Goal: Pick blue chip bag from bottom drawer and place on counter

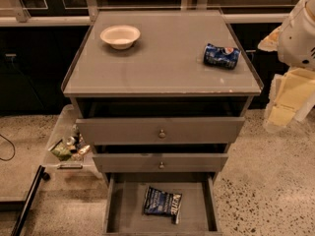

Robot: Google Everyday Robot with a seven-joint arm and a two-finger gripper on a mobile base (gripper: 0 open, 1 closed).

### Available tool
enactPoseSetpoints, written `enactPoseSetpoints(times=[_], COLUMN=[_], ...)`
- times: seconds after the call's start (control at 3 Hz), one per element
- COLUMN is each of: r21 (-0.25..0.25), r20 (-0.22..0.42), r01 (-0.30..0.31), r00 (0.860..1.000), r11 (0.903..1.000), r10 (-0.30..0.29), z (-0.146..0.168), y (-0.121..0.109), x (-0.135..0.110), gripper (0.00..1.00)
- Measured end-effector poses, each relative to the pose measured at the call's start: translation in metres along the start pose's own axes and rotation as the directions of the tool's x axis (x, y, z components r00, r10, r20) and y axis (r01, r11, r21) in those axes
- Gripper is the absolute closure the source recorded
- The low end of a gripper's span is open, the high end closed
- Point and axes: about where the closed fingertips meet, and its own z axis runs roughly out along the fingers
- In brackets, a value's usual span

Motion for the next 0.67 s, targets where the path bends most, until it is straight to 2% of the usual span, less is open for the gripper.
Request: enactPoseSetpoints(times=[0.33,0.67], r21=[0.002,-0.010], r20=[0.001,0.016], r01=[0.001,0.006], r00=[1.000,1.000], r11=[1.0000,0.9999], r10=[-0.001,-0.006], z=[0.000,0.017], y=[0.000,0.005], x=[0.000,0.012], gripper=[0.00,0.00])
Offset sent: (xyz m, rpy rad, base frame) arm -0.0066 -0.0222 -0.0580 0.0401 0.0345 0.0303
